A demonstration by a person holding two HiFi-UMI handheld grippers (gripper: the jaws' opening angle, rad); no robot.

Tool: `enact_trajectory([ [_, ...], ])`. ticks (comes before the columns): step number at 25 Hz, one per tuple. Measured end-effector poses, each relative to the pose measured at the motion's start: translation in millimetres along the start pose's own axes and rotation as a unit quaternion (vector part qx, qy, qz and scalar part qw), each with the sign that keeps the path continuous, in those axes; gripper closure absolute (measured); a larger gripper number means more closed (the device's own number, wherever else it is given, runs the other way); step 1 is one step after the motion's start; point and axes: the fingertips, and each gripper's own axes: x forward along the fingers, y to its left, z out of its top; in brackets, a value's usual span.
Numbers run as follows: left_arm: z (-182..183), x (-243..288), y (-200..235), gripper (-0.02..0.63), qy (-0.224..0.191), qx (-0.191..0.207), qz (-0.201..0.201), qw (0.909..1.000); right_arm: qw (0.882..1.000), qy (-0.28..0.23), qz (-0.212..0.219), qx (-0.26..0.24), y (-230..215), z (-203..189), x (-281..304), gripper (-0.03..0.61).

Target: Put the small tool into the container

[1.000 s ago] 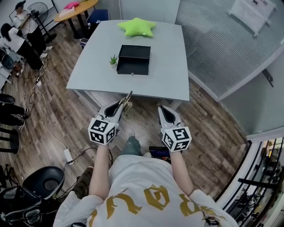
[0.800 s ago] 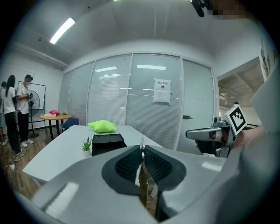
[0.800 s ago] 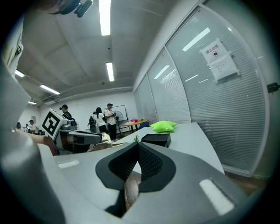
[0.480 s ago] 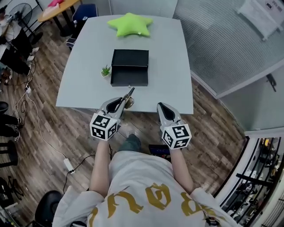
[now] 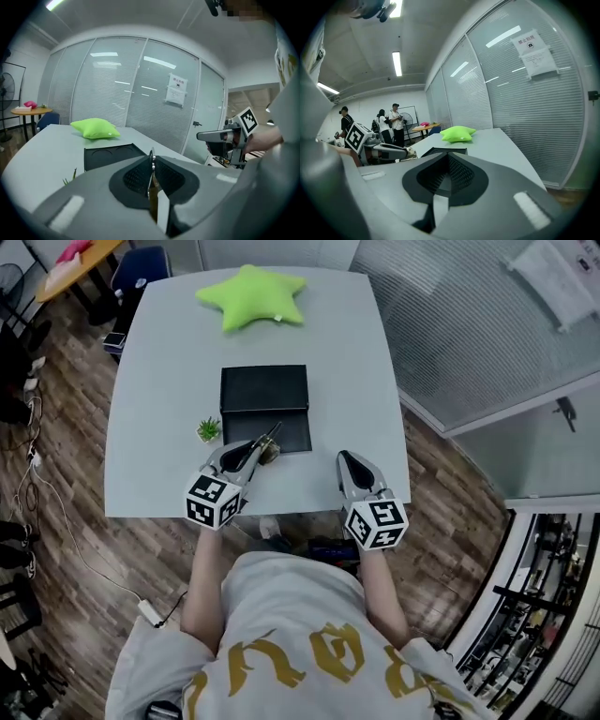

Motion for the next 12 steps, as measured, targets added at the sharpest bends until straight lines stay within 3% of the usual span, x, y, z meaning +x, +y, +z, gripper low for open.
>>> enact_trajectory([
  [7, 0.7, 36.0, 5.3, 0.581, 0.028, 0.018, -0.06, 0.9977, 0.999, 0.002, -0.024, 0.024, -28.0, 4.0, 20.5, 0.555],
  [12, -1.4, 55.5, 3.4, 0.581, 0.051, 0.037, -0.076, 0.9951, 0.999, 0.01, -0.02, 0.039, -38.7, -2.4, 32.3, 0.555],
])
